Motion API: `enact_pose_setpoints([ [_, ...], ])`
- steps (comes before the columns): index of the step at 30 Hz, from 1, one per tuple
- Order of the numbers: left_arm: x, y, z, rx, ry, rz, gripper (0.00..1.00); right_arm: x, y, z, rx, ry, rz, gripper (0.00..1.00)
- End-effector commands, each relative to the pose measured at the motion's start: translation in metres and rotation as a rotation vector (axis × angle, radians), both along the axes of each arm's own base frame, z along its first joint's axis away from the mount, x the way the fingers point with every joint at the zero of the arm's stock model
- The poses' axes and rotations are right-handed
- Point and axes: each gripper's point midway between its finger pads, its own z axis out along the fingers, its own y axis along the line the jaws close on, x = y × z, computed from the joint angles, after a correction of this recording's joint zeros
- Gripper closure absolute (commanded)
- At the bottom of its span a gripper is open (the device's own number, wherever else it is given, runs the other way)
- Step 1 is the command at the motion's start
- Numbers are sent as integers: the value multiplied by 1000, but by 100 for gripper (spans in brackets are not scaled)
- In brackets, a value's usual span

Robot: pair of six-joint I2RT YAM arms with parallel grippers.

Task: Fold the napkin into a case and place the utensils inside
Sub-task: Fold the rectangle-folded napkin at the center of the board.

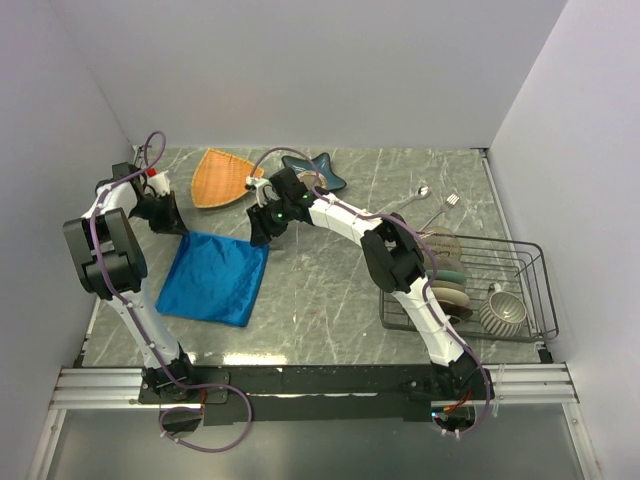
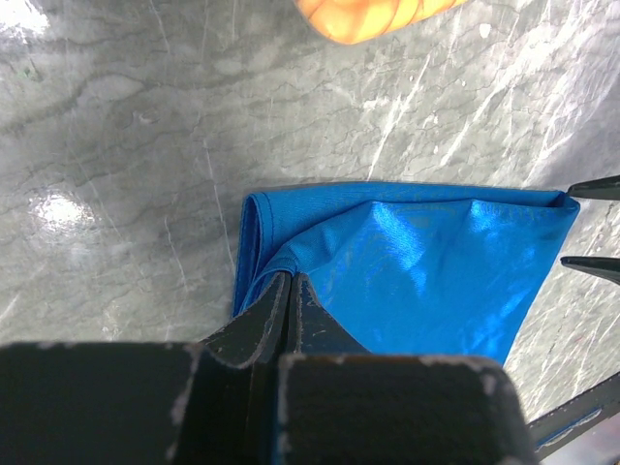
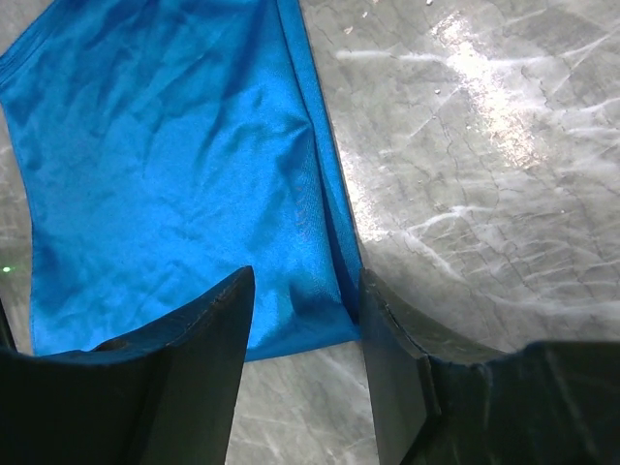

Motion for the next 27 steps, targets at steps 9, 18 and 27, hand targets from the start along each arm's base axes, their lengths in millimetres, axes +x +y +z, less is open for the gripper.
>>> enact_pose_setpoints([
  [9,16,-6,21,-11,-68,-3,97,2,6,8,3,-38,22,69],
  [18,17,-12,28,-15,-85,-13,96,4,-4,-3,-52,-58,31,69],
  [27,23,-24,35,-17,-99,-24,96,6,-13,6,-73,-126,43,100],
])
